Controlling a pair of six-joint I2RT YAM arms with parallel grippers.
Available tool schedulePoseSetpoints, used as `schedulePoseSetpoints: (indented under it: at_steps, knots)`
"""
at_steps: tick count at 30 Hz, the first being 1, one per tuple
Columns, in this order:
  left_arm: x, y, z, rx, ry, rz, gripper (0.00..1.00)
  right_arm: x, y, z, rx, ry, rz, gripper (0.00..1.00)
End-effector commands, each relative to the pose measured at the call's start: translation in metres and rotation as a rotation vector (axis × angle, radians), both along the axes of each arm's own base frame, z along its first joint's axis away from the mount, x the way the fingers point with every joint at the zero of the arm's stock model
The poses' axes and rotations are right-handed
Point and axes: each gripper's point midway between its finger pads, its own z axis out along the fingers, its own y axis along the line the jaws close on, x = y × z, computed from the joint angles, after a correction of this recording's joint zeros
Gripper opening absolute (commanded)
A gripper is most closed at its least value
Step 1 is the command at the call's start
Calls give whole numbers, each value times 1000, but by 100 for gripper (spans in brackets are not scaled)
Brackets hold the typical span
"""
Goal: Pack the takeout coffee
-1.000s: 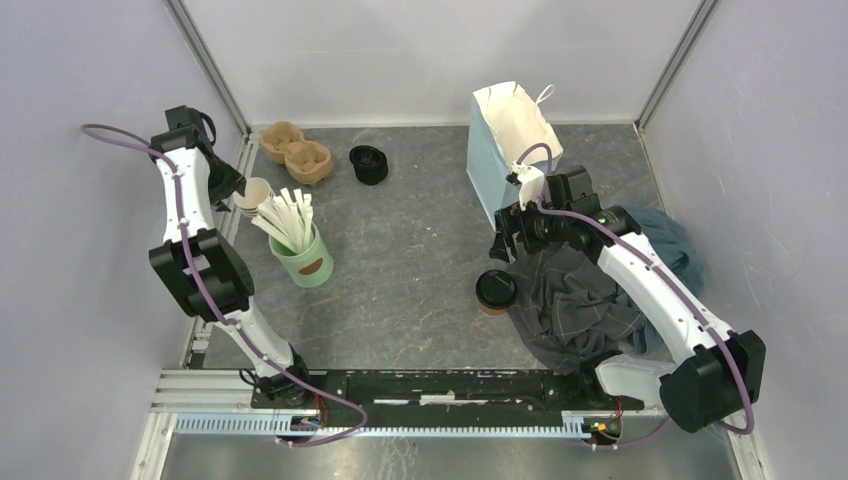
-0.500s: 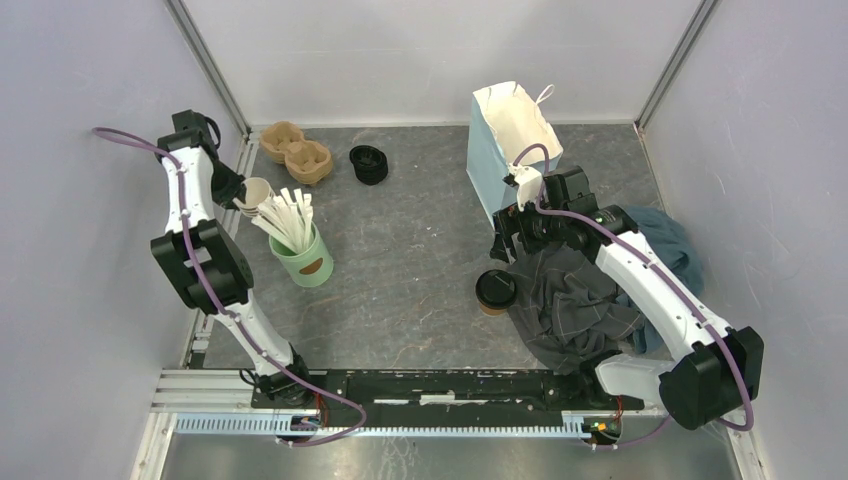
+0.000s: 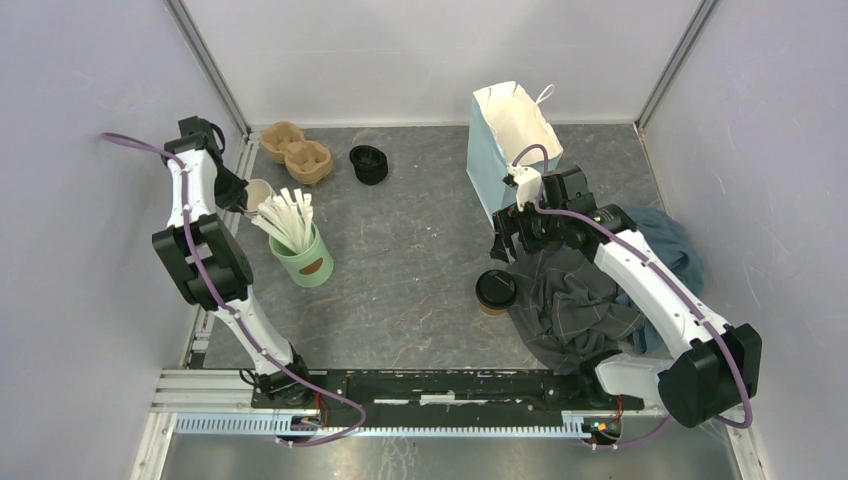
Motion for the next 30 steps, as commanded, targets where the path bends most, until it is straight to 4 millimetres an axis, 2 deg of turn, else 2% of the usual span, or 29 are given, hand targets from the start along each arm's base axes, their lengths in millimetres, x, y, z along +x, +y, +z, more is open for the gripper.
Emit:
schedulePoseSetpoints:
  at_steps: [1, 8, 19, 27, 29, 30]
  knots:
    - [1, 6, 2, 38, -17, 7, 17, 12, 5, 20, 15, -73, 14, 89]
    - [4, 6, 9, 43, -38, 8, 9, 11, 4, 21, 18, -74, 13, 89]
    - [19, 8, 47, 52, -122, 16, 2, 10, 5, 25, 24, -84, 15, 89]
    - [17, 4, 44, -21, -129, 52, 2, 9, 4, 27, 26, -90, 16, 89]
    - [19, -2, 41, -71, -151, 54, 2, 8, 4, 27, 26, -91, 15, 89]
    - [15, -1, 41, -42, -121, 53, 2, 8, 4, 26, 27, -89, 16, 89]
